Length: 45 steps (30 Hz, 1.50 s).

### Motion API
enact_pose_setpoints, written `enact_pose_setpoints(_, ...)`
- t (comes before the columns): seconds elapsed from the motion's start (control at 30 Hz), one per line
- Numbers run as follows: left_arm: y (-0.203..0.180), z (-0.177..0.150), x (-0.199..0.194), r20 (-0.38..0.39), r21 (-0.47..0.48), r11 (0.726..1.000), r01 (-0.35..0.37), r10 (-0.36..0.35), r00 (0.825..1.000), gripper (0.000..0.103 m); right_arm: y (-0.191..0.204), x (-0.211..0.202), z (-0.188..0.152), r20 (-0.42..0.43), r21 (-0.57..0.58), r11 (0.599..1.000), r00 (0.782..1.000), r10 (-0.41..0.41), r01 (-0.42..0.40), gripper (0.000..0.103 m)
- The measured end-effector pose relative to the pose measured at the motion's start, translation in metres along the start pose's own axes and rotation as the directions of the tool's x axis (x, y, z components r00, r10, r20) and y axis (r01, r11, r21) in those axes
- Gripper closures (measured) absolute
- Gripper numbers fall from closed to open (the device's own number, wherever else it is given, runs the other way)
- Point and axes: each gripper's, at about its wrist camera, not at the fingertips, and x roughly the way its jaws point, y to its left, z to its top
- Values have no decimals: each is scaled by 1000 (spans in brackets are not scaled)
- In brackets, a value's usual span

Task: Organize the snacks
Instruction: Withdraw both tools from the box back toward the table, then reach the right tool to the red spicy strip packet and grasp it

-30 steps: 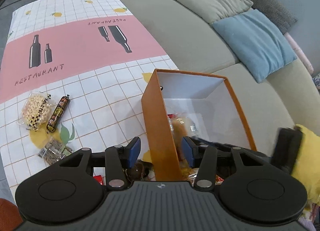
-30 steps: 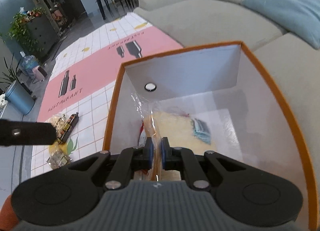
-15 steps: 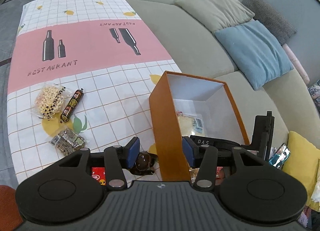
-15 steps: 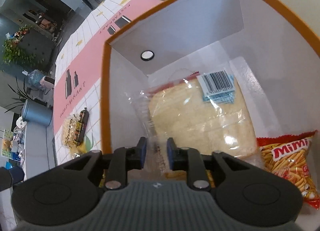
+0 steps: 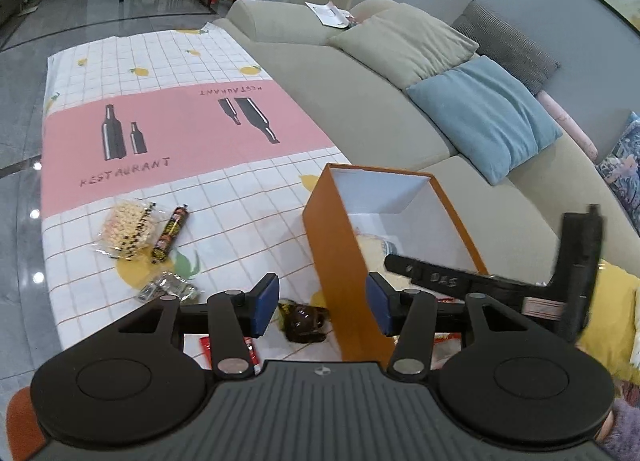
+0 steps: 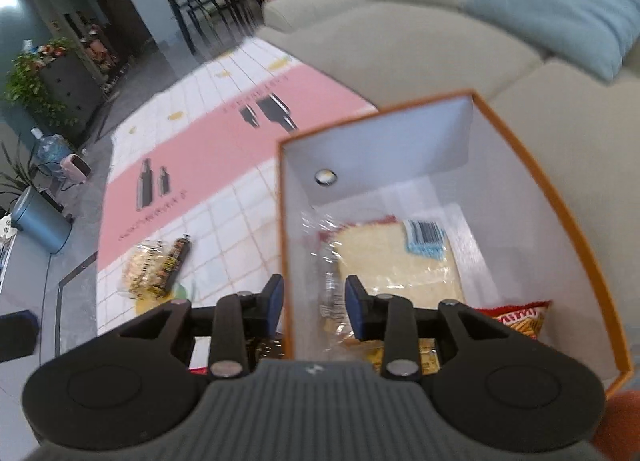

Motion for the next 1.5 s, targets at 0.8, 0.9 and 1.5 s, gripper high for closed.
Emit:
enact_pose_setpoints(0.8, 124, -85, 40, -222, 41, 941, -335, 336, 915, 39, 98, 23, -120, -50, -327, 942, 997, 59, -72, 48)
enact_pose_setpoints(0.9, 131, -91, 47, -217, 39, 937, -348, 348, 912, 39, 99, 37, -127, -82, -350, 935, 996, 36, -63, 48)
enact_pose_setpoints(1.5, 159, -96, 93, -326, -52, 944, -327, 293, 899, 40, 107, 88, -141, -176, -371, 926, 984, -3, -64, 43)
